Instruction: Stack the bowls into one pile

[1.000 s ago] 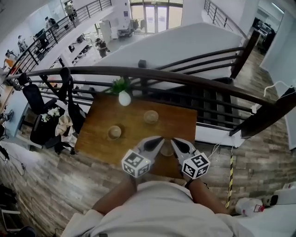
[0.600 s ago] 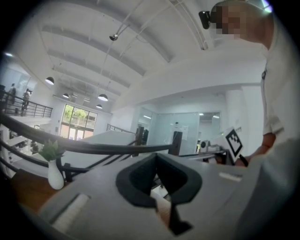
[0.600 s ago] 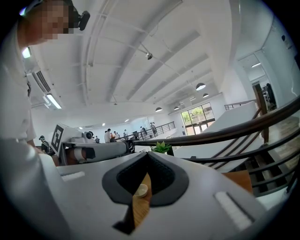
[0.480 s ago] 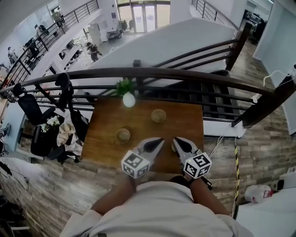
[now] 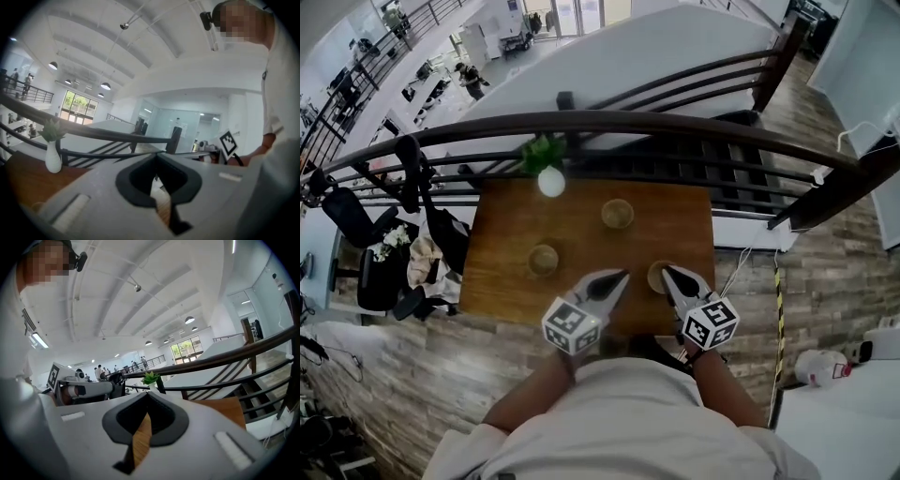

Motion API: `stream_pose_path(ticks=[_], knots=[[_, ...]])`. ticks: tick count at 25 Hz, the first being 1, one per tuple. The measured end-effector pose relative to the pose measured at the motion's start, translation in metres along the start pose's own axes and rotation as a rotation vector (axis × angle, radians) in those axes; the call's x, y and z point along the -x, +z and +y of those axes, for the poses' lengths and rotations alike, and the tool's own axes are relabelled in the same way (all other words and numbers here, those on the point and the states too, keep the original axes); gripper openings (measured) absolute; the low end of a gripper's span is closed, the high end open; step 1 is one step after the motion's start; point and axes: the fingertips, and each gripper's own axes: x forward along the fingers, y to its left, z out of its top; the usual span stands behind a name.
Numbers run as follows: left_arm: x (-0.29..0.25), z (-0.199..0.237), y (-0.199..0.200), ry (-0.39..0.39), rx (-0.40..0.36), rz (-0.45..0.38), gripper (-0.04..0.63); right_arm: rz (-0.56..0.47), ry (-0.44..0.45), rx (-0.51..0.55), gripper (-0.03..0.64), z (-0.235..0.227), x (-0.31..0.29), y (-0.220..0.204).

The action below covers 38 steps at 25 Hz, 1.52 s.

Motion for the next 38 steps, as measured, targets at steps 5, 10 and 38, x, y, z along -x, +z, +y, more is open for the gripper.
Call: stream_pose_path(ticks=[5,10,38], knots=[[-0.032,0.025,-0.02,0.014,0.036,0.04,0.005,0.037,-0.02,-0.035,0.008,-0.046,-0.016,-0.014],[-0.068,0.048,-0.043,0.016,0.065,0.086,0.005,0.077,-0.055,-0.064,0.008,-0.098,-0.029,-0.028],[-0.182,0.125,-0.263,0.065,0.26,0.399,0.005,0.485,-0.102,-0.262,0.078,-0.272,-0.063,-0.241]])
